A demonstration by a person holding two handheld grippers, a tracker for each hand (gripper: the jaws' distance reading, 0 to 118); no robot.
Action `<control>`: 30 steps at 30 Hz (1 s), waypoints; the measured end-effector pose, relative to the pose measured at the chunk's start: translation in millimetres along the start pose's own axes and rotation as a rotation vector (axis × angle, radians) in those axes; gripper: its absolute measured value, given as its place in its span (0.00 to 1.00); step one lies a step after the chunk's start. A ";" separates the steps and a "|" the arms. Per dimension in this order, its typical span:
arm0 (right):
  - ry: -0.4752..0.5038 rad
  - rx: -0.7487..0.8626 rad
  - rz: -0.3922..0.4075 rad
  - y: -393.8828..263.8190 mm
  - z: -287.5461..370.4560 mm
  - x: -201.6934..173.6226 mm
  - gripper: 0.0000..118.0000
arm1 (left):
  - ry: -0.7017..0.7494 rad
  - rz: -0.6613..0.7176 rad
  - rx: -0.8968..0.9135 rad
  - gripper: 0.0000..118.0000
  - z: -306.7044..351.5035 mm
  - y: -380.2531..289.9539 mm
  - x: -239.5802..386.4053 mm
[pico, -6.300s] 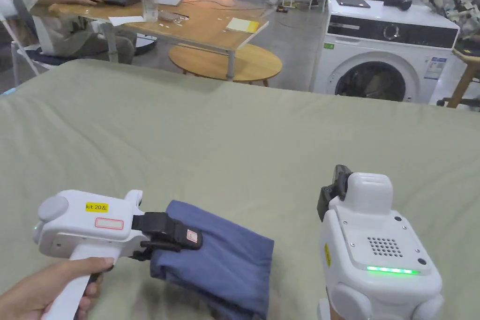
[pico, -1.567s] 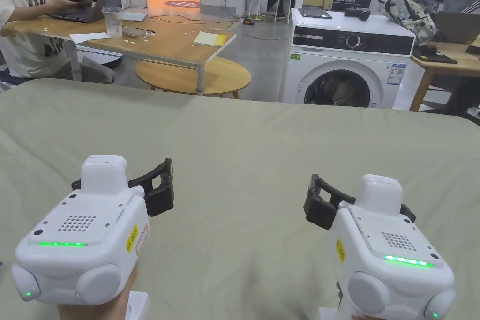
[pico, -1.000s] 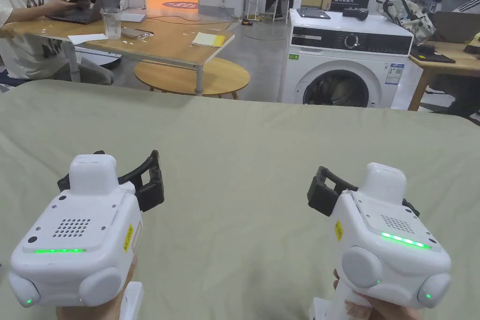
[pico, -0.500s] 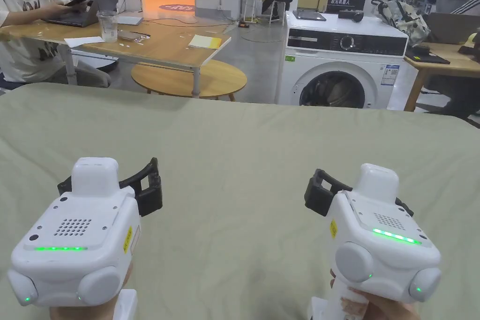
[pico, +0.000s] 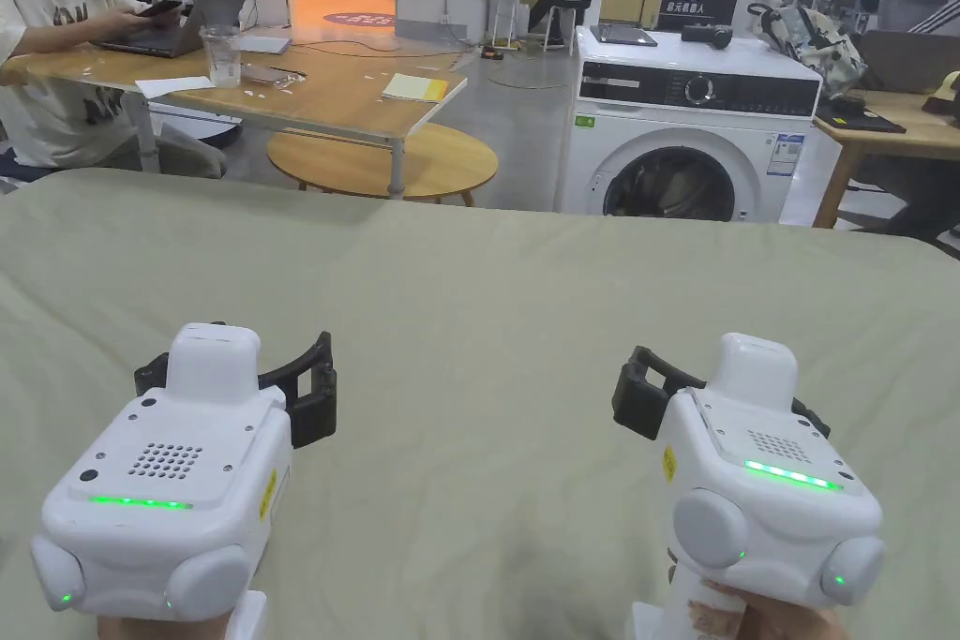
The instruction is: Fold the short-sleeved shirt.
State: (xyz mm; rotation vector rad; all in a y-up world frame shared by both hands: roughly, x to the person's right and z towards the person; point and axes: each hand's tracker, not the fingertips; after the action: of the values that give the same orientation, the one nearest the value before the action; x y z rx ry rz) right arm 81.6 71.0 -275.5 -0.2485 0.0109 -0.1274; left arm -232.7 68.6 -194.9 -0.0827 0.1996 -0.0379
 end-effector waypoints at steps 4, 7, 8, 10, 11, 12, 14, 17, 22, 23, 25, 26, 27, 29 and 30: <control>-0.017 0.016 0.047 -1.0 1.2 -4.2 0.83 | -0.007 -0.013 -0.003 0.65 -10.2 -3.5 -1.7; -0.012 0.021 0.089 -2.1 2.0 -5.1 0.83 | -0.016 -0.021 -0.005 0.65 -11.7 -3.2 -0.9; -0.008 0.025 0.109 -3.0 2.2 -5.7 0.83 | -0.017 -0.024 -0.007 0.65 -15.8 -3.1 -2.4; -0.042 0.043 0.148 -6.1 1.3 -7.6 0.83 | -0.017 -0.025 -0.010 0.65 -14.8 -3.5 -2.4; -0.040 0.046 0.149 -7.1 1.1 -6.9 0.83 | -0.017 -0.024 -0.011 0.65 -9.9 -3.9 -1.1; -0.042 0.038 0.148 -6.2 0.6 -6.3 0.83 | -0.018 -0.024 -0.012 0.65 -11.3 -4.1 -2.5; -0.017 0.012 0.104 -5.5 -1.2 -1.4 0.83 | -0.020 -0.021 -0.016 0.65 -8.3 -4.8 -0.8; 0.004 -0.011 0.079 -4.5 -2.8 3.2 0.83 | -0.023 -0.022 -0.020 0.65 -11.5 -5.2 -2.3; 0.046 -0.011 0.090 -7.7 -3.7 5.1 0.83 | -0.018 -0.024 -0.019 0.65 -4.7 -5.1 1.3; 0.056 -0.011 0.089 -8.1 -4.0 5.5 0.83 | -0.016 -0.023 -0.017 0.65 -3.4 -5.2 2.1; 0.083 -0.001 0.095 -10.2 -4.7 7.7 0.83 | -0.011 -0.020 -0.016 0.65 -5.3 -5.2 0.8; 0.088 0.004 0.092 -11.3 -4.4 8.1 0.83 | -0.009 -0.018 -0.016 0.65 -3.8 -5.4 1.5; 0.084 0.014 0.087 -12.6 -4.1 8.0 0.83 | -0.008 -0.017 -0.015 0.65 -2.7 -5.5 2.1; 0.063 0.043 0.086 -14.7 -4.2 7.6 0.83 | -0.004 -0.012 -0.013 0.65 -3.3 -5.7 1.3; 0.066 0.050 0.087 -15.4 -4.6 8.9 0.83 | -0.003 -0.010 -0.012 0.65 -2.7 -6.3 1.7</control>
State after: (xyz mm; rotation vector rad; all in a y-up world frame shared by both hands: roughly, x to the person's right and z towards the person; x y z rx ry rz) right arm 88.3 53.9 -276.2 -0.1937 0.0838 -0.0489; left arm -231.8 62.0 -197.4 -0.0961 0.1960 -0.0464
